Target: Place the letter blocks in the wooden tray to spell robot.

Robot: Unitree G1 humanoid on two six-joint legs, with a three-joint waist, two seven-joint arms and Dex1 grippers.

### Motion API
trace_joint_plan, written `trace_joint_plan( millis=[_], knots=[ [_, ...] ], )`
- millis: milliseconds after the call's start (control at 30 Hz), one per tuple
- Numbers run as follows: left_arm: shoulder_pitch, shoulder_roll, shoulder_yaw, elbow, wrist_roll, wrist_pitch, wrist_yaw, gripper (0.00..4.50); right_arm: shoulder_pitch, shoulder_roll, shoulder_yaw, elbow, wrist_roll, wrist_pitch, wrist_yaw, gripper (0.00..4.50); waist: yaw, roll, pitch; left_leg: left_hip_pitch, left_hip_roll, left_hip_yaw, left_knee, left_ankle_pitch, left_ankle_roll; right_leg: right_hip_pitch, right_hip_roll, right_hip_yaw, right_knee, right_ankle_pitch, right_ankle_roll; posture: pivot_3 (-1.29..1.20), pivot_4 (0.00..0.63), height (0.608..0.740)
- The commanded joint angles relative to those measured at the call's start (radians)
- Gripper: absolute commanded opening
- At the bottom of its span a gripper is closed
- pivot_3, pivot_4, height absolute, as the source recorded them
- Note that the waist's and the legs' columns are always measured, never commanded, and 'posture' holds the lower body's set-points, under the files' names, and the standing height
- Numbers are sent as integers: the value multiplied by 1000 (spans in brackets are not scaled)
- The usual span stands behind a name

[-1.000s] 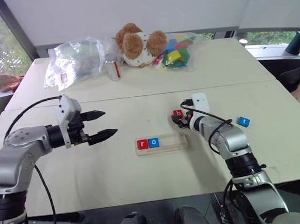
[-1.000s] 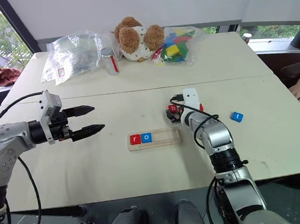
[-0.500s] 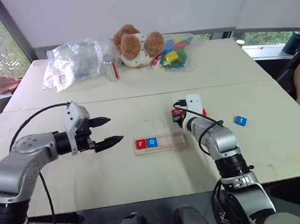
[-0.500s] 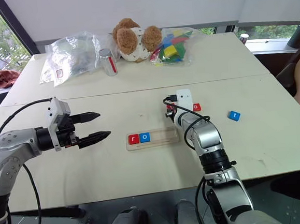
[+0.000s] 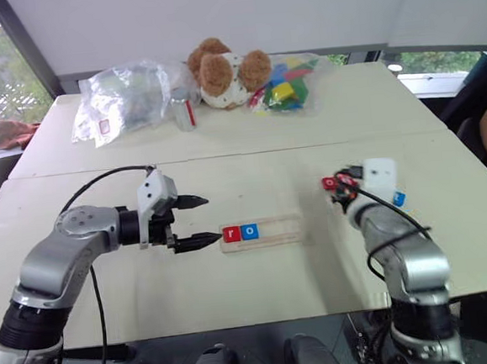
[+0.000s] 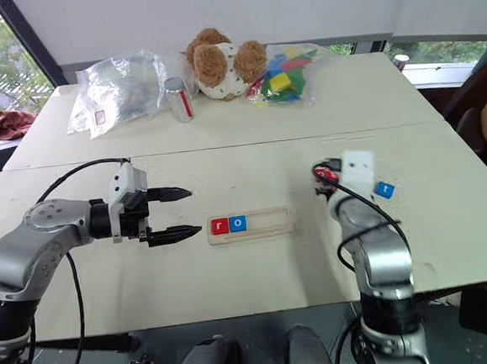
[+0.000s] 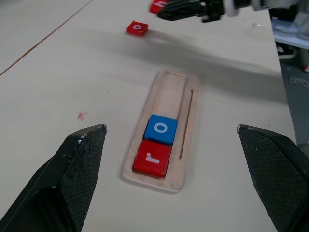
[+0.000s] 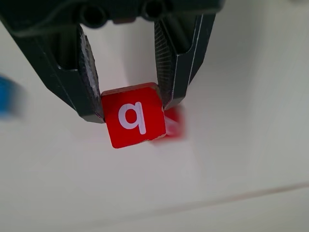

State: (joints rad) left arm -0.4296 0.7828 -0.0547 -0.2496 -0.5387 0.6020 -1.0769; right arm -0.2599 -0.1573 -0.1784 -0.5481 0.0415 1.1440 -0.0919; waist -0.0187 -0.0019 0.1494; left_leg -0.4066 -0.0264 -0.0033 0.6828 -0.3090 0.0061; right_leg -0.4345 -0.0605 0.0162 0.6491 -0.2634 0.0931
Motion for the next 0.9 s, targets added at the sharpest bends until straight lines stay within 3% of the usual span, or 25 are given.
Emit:
trace_joint_plan(
  millis=[33,167,400,600,633,667,767,833,900],
  knots=[
    [-44,-17,-25,33,22,-34,-32,4500,43,91,-12,-147,-8,103,-46,1154,-2,0,0,1,0,0,0,0,0,0,0,0,0,0,0,0,150,740],
    [-77,-42,-51,79,46,-55,-53,4500,67,182,-12,-127,-22,118,-78,1154,-1,0,0,4,2,-1,0,1,-1,1,4,1,3,0,0,0,150,740],
    [-79,-58,-59,103,71,-71,-66,4500,29,245,-46,-17,-33,73,-113,1154,3,0,0,7,1,-1,0,1,-1,4,5,1,2,0,0,0,150,740],
    [-55,-49,-50,83,73,-63,-61,4500,30,237,-49,-18,-37,110,-113,4162,0,0,0,8,2,-1,0,1,-1,6,4,1,1,0,0,0,150,740],
    [-50,-46,-47,78,72,-62,-60,4500,26,218,-43,-31,-40,120,-106,4429,-2,0,0,9,2,-1,0,1,-1,7,4,1,1,0,0,0,150,740],
    [-47,-45,-45,75,71,-61,-60,4500,24,206,-39,-41,-42,128,-101,4429,-2,0,0,10,2,-1,0,1,-1,7,4,1,1,0,0,0,150,740],
    [-46,-27,-22,78,57,-53,-71,4500,-3,132,-69,-108,-12,-80,-25,4429,-1,1,1,10,2,-1,-1,1,-1,7,4,2,2,0,-1,0,150,740],
    [-48,-19,-15,81,53,-52,-77,4500,17,68,-61,-108,14,-198,62,4429,2,2,1,10,2,0,0,1,-1,7,4,2,1,0,0,0,150,740],
    [-53,-3,-24,91,64,-52,-94,4500,55,-52,-51,-60,66,-336,238,4429,3,2,1,10,2,-1,-1,0,0,8,5,1,1,0,0,0,150,740]
  ],
)
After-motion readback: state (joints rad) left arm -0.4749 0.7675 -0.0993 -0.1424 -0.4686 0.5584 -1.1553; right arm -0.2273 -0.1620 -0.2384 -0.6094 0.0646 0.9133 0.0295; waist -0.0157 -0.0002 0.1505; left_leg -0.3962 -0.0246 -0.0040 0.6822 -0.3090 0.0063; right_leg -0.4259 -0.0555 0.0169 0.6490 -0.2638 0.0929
